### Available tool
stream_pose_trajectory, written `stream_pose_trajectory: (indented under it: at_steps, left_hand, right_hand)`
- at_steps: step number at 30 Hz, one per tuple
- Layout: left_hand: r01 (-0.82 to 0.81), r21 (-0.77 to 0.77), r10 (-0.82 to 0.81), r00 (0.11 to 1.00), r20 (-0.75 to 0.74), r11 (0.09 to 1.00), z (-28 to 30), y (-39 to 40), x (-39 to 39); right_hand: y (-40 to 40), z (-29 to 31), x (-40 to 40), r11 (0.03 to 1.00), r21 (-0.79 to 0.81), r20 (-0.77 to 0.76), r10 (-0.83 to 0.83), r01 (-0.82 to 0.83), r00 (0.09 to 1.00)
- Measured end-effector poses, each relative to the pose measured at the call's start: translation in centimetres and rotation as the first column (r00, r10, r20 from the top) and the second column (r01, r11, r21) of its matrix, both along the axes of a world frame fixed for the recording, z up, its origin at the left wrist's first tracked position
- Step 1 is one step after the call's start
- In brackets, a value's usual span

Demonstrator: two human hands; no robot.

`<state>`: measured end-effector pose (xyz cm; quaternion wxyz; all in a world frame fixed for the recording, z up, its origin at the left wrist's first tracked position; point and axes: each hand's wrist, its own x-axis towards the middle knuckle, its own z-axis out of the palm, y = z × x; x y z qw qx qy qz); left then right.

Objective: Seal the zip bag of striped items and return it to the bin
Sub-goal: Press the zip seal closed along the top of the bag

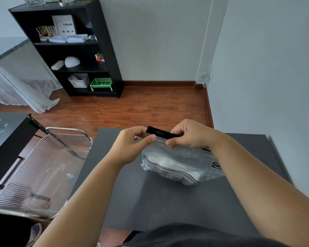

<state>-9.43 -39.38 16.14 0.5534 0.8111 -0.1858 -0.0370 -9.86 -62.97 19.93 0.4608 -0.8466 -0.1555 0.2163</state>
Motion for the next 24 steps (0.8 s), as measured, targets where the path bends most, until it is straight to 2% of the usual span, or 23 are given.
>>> stream_pose_trajectory:
  at_steps: [4,8,13,16,19,22,24]
  left_hand:
    - [-0.05,-0.014,0.051,0.998,0.045,0.999,-0.1,0.5,-0.2]
    - [-0.067,0.015,0.065,0.992,0.111,0.998,0.1,0.8,-0.4]
    - [-0.048,-0.064,0.048,0.999,-0.006,0.997,0.2,1.2,-0.1]
    - [-0.02,-0.06,0.018,0.999,-0.039,0.998,0.1,1.3,0.0]
    - [-0.022,-0.032,0.023,1.0,0.018,0.999,0.1,1.7,0.3]
    - [-0.053,0.02,0.051,0.994,0.092,0.998,0.0,2.5,0.6]
    - [-0.07,-0.004,0.07,0.995,0.066,0.998,-0.3,3.1,0.8]
  right_hand:
    - [0.7,0.2,0.0,1.0,0.004,-0.019,0.001,-0.001,1.0]
    - [2.3,0.5,0.4,0.998,0.022,0.06,-0.054,0.053,0.997]
    - [3.7,0.8,0.7,0.998,0.029,0.118,-0.059,0.056,0.991]
    - [4.3,0.9,0.9,0.999,0.001,0.128,-0.049,0.049,0.991]
    - [4.9,0.9,1.1,0.997,-0.038,0.129,-0.061,0.066,0.99]
    - [4.8,1.0,1.3,0.989,-0.123,0.064,-0.07,0.077,0.995]
    - [4.4,1.2,1.4,0.981,-0.174,0.029,-0.083,0.086,0.996]
